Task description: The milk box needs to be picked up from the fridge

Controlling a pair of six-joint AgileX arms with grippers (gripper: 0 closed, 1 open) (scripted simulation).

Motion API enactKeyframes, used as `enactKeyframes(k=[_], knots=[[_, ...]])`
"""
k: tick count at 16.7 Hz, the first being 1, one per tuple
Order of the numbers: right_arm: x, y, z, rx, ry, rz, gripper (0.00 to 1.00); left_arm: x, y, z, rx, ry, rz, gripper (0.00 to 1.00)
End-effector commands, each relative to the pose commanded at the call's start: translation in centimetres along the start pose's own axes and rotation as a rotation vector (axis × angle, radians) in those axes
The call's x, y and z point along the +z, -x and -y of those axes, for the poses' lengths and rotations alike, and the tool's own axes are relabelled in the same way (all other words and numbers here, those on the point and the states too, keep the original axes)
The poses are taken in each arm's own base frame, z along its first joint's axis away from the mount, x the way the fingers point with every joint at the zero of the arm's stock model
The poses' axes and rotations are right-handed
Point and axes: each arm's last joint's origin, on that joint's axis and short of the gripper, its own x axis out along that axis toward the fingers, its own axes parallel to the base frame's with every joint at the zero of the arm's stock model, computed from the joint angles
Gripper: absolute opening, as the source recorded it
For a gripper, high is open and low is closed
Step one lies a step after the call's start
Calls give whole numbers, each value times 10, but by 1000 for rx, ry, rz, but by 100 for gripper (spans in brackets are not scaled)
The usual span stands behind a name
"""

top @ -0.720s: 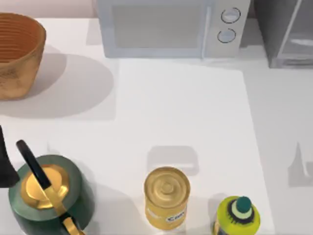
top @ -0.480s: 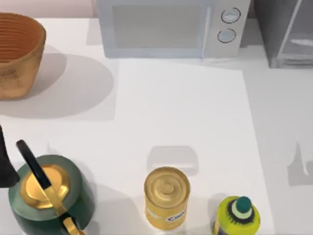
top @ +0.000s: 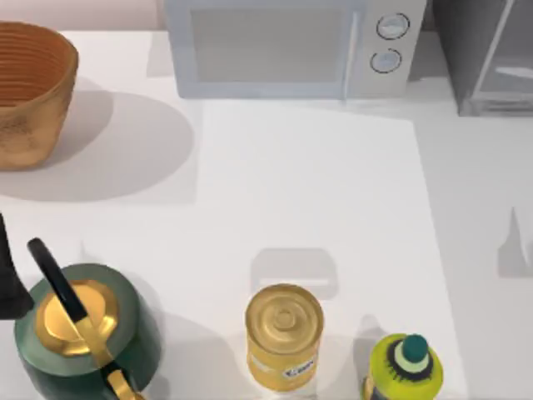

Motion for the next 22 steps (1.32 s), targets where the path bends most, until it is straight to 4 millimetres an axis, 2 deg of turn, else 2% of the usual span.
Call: enactKeyframes(k=[4,9,15,22], knots=[[-19,-29,22,1,-14,-58,100,0,0,0,0,0,0,100],[-48,-49,51,2,-29,-82,100,0,0,0,0,0,0,100],[-74,-56,76,4,-18,-54,100,0,0,0,0,0,0,100],[-76,-57,78,7,-15,-50,100,0,0,0,0,0,0,100]])
